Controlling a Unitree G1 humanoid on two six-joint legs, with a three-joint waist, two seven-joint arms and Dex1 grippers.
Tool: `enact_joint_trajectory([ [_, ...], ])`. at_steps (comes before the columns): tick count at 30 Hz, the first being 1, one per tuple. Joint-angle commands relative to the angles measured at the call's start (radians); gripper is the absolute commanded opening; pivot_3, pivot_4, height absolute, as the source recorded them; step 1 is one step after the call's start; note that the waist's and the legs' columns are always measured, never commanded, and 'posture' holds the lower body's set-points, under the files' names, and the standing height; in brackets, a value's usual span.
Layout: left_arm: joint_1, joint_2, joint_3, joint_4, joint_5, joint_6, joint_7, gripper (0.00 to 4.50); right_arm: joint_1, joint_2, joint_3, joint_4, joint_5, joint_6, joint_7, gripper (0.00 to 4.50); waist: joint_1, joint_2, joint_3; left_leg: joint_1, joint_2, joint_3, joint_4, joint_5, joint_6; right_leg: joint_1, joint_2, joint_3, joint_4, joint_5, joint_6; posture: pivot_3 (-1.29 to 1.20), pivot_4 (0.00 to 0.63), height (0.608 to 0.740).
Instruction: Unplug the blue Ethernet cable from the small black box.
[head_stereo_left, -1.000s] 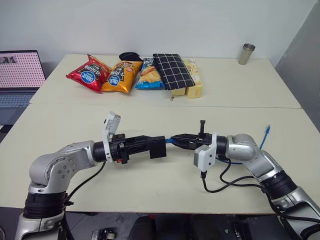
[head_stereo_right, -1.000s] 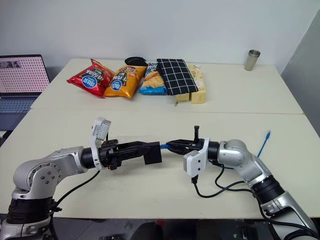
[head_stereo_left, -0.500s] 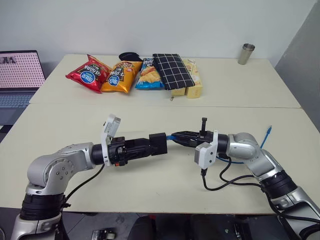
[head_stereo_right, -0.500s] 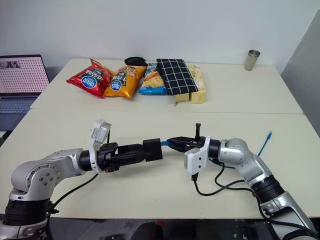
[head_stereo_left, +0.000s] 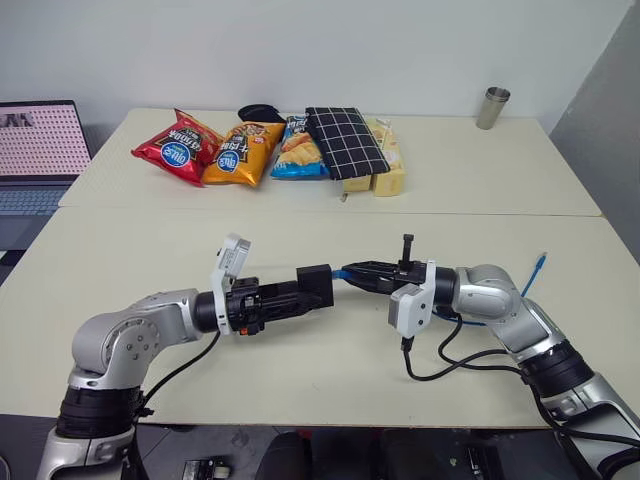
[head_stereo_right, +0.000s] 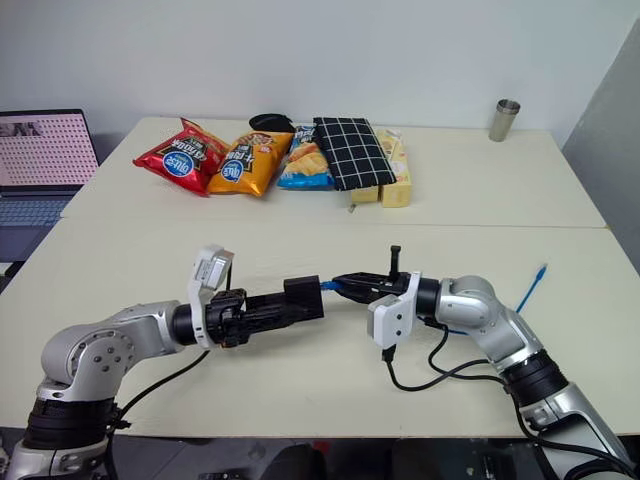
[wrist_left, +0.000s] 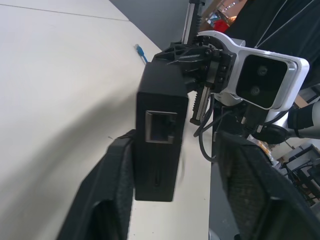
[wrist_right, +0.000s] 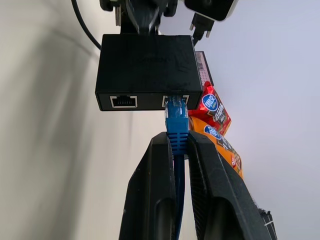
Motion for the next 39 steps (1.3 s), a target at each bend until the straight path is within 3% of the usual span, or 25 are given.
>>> enact_joint_trajectory([
  [1, -0.019, -0.003, -0.003, -0.003, -0.005, -0.019, -0.019, 1.40, 0.001, 0.008, -0.019, -0.049, 0.017, 0.001, -0.001, 0.11, 0.000, 0.000, 0.000, 0.000, 0.000, 0.000, 0.000, 0.000, 0.000, 0.000, 0.000, 0.000, 0.000, 0.000, 0.000, 0.00, 0.150, 0.740],
  [4, -0.022, 0.001, -0.007, 0.003, 0.000, -0.022, -0.026, 0.79, 0.005, 0.008, -0.020, -0.054, 0.016, 0.001, 0.000, 0.11, 0.000, 0.000, 0.000, 0.000, 0.000, 0.000, 0.000, 0.000, 0.000, 0.000, 0.000, 0.000, 0.000, 0.000, 0.000, 0.00, 0.150, 0.740],
  [12, -0.030, 0.013, -0.032, 0.013, 0.035, -0.044, -0.057, 0.79, -0.003, -0.023, 0.009, -0.049, -0.022, -0.077, 0.027, 0.11, 0.000, 0.000, 0.000, 0.000, 0.000, 0.000, 0.000, 0.000, 0.000, 0.000, 0.000, 0.000, 0.000, 0.000, 0.000, 0.00, 0.150, 0.740],
  [13, -0.034, 0.014, -0.039, 0.016, 0.049, -0.055, -0.062, 0.79, 0.003, -0.026, 0.008, -0.055, -0.005, -0.056, 0.040, 0.81, 0.000, 0.000, 0.000, 0.000, 0.000, 0.000, 0.000, 0.000, 0.000, 0.000, 0.000, 0.000, 0.000, 0.000, 0.000, 0.00, 0.150, 0.740],
  [14, -0.039, 0.015, -0.048, 0.020, 0.062, -0.068, -0.072, 0.79, 0.010, -0.032, 0.007, -0.067, 0.023, -0.026, 0.060, 0.89, 0.000, 0.000, 0.000, 0.000, 0.000, 0.000, 0.000, 0.000, 0.000, 0.000, 0.000, 0.000, 0.000, 0.000, 0.000, 0.00, 0.150, 0.740],
  [16, -0.059, 0.017, -0.077, 0.033, 0.107, -0.109, -0.090, 0.79, 0.047, -0.066, 0.000, -0.168, 0.186, 0.158, 0.149, 1.10, 0.001, 0.000, 0.000, 0.000, 0.000, 0.000, 0.000, 0.000, 0.000, 0.000, 0.000, 0.000, 0.000, 0.000, 0.000, 0.00, 0.150, 0.740],
  [17, -0.073, 0.019, -0.096, 0.042, 0.133, -0.133, -0.105, 0.79, 0.069, -0.092, -0.011, -0.242, 0.292, 0.287, 0.192, 1.52, 0.001, 0.000, 0.000, 0.000, 0.000, 0.000, 0.000, 0.000, 0.000, 0.000, 0.000, 0.000, 0.000, 0.000, 0.000, 0.00, 0.150, 0.740],
  [19, -0.093, 0.025, -0.129, 0.054, 0.177, -0.177, -0.139, 0.79, 0.100, -0.131, -0.039, -0.374, 0.466, 0.524, 0.230, 1.87, 0.006, 0.000, 0.000, 0.000, 0.000, -0.001, 0.000, 0.000, 0.000, 0.001, 0.000, -0.001, -0.001, 0.000, 0.000, 0.00, 0.150, 0.740],
  [25, -0.112, 0.043, -0.174, 0.060, 0.225, -0.247, -0.231, 0.79, 0.100, -0.135, -0.125, -0.555, 0.822, 1.057, 0.140, 1.88, 0.001, 0.000, 0.000, 0.000, 0.000, -0.001, 0.000, 0.000, 0.000, 0.001, 0.000, -0.001, -0.001, 0.000, 0.000, 0.00, 0.150, 0.740],
  [33, -0.108, 0.055, -0.168, 0.049, 0.230, -0.306, -0.313, 0.79, 0.092, -0.084, -0.197, -0.516, 1.045, 1.377, 0.101, 1.88, 0.003, 0.000, 0.000, -0.001, -0.001, -0.001, 0.000, 0.000, 0.000, 0.001, 0.000, -0.001, -0.002, 0.000, 0.000, 0.00, 0.150, 0.740],
  [39, -0.090, 0.056, -0.164, 0.036, 0.233, -0.316, -0.319, 0.79, 0.070, -0.055, -0.213, -0.485, 1.074, 1.450, 0.099, 1.88, 0.001, 0.000, 0.000, -0.001, -0.001, -0.001, 0.000, 0.000, 0.001, 0.001, 0.000, -0.001, -0.002, 0.000, 0.000, 0.00, 0.150, 0.740],
])
